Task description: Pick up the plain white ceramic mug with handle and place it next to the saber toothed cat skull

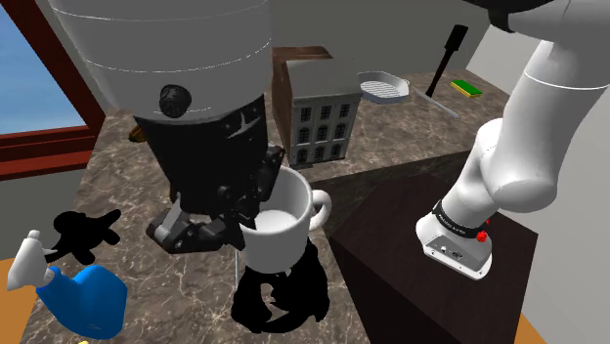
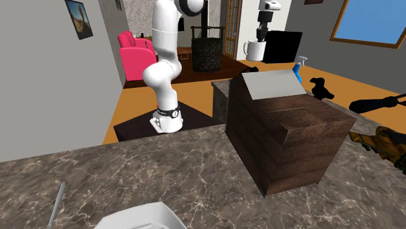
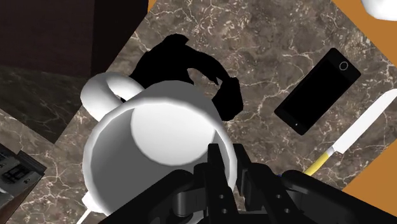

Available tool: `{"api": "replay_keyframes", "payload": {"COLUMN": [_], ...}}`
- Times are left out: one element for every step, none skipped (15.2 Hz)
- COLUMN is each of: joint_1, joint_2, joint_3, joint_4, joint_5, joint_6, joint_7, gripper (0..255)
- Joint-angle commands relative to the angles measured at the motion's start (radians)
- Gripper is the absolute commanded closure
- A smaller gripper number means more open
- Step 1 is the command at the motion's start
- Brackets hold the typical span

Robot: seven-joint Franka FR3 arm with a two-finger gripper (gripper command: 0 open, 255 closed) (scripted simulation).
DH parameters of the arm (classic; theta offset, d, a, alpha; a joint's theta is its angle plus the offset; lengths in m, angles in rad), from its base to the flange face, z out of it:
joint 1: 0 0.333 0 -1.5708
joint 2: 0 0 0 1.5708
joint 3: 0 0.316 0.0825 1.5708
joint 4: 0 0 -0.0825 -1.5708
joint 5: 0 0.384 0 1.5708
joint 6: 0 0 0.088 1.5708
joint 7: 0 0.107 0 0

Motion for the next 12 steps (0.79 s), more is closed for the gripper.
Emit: {"api": "replay_keyframes", "payload": {"joint_1": [0.079, 0.125, 0.174, 0.226, 0.281, 0.343, 0.412, 0.456, 0.44, 0.424, 0.41, 0.397], "joint_2": [0.11, 0.161, 0.211, 0.263, 0.316, 0.371, 0.432, 0.47, 0.457, 0.447, 0.438, 0.43], "joint_3": [0.012, 0.009, 0.003, -0.004, -0.013, -0.028, -0.046, -0.059, -0.057, -0.053, -0.05, -0.047], "joint_4": [0.106, 0.164, 0.227, 0.295, 0.372, 0.459, 0.564, 0.634, 0.595, 0.56, 0.528, 0.498], "joint_5": [-0.083, -0.12, -0.155, -0.19, -0.226, -0.26, -0.296, -0.317, -0.307, -0.301, -0.295, -0.29], "joint_6": [-0.03, -0.05, -0.073, -0.1, -0.129, -0.163, -0.205, -0.232, -0.208, -0.186, -0.165, -0.145], "joint_7": [0.079, 0.108, 0.134, 0.157, 0.176, 0.19, 0.198, 0.199, 0.202, 0.204, 0.207, 0.209], "gripper": [255, 255, 255, 255, 255, 255, 255, 255, 255, 255, 255, 255]}}
